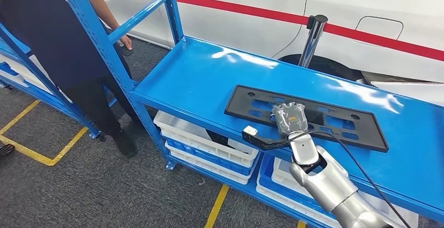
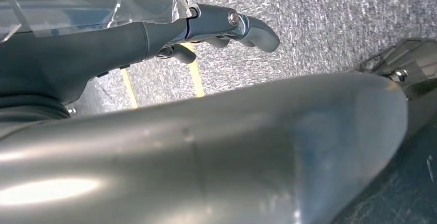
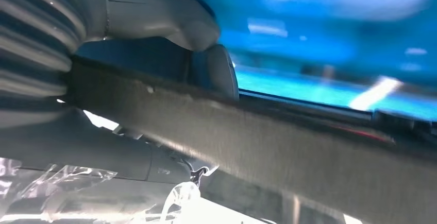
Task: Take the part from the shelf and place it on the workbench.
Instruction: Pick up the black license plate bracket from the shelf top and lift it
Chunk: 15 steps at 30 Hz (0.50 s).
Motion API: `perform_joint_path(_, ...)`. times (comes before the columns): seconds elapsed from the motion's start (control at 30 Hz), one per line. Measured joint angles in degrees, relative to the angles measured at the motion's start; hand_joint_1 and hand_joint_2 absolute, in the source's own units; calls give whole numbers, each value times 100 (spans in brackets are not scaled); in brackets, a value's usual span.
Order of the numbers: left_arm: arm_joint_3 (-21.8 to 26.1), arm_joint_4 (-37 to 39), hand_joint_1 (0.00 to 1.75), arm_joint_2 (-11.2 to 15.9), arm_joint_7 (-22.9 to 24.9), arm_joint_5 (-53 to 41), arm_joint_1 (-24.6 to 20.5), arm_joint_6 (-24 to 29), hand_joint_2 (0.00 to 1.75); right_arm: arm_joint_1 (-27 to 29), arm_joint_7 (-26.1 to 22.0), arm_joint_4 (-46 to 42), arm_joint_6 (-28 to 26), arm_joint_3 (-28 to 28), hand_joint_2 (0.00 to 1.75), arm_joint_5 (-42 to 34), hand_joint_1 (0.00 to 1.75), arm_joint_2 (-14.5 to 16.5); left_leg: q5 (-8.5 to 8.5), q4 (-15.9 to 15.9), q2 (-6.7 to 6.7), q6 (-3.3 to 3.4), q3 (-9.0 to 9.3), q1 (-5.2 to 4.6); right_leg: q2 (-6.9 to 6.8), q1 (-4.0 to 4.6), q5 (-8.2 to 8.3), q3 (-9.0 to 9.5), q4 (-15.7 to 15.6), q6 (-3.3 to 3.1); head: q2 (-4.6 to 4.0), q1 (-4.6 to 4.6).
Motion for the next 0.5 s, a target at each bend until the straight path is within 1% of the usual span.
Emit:
perform_joint_path(0.03,4,0,0,0,-29,30,25,22,0,84,-20,-162,-97,-11,175,-22,175,-2,-3,3,3,4,0,-7,0,3,1,-63,133,3,0,0)
perform_joint_path(0.07,8,0,0,0,-50,62,49,41,0,167,-34,-357,-188,-25,175,-48,175,-6,-9,8,2,1,6,-10,-1,0,122,-9,20,4,0,1)
perform_joint_path(0.1,11,0,0,0,-63,89,65,55,0,247,-43,-570,-270,-42,175,-83,175,-14,-21,22,-3,-9,12,-7,-2,-7,323,146,-309,7,0,2)
perform_joint_path(0.13,14,1,0,2,-71,113,77,65,0,328,-50,-800,-365,-66,175,-133,175,-32,-42,50,-12,-30,6,-8,-6,-19,532,345,-740,10,0,4)
perform_joint_path(0.17,17,1,0,6,-78,137,84,77,0,404,-64,-1058,-492,-95,175,-197,175,-54,-75,105,-24,-58,-17,-20,-3,-30,686,510,-1120,5,0,4)
perform_joint_path(0.2,20,2,0,11,-87,157,89,88,0,482,-80,-1315,-644,-131,175,-269,175,-79,-102,152,-33,-84,-47,-32,3,-37,770,604,-1367,-6,0,3)
perform_joint_path(0.23,24,2,0,19,-98,177,97,97,0,561,-99,-1584,-819,-178,175,-363,175,-111,-121,188,-38,-109,-77,-44,10,-32,790,632,-1478,-29,0,3)
perform_joint_path(0.3,42,2,0,34,-121,209,123,112,0,691,-123,-2179,-1141,-310,175,-612,175,-199,-136,214,-37,-135,-109,-37,23,-21,786,602,-1483,-89,0,3)
perform_joint_path(0.33,57,2,0,44,-135,219,139,116,0,735,-132,-2498,-1282,-398,175,-750,175,-256,-176,262,-36,-155,-131,-26,29,-24,789,602,-1486,-118,0,2)
perform_joint_path(0.37,76,2,0,52,-150,223,149,119,0,768,-142,-2821,-1425,-502,175,-893,175,-315,-274,410,-36,-183,-194,-9,32,-36,794,605,-1490,-143,0,1)
perform_joint_path(0.4,95,2,0,60,-164,227,154,124,0,799,-151,-3117,-1572,-611,175,-1033,175,-369,-428,679,-36,-219,-312,8,36,-48,796,610,-1494,-163,0,-1)
perform_joint_path(0.47,120,2,0,63,-196,226,154,134,0,895,-192,-3687,-1927,-861,175,-1368,175,-492,-804,1496,-36,-287,-692,39,39,-51,789,612,-1494,-186,0,-1)
perform_joint_path(0.5,126,2,0,64,-213,226,156,140,0,955,-217,-3949,-2099,-987,175,-1544,175,-557,-920,1856,-36,-305,-870,50,39,-51,785,614,-1494,-188,0,-1)
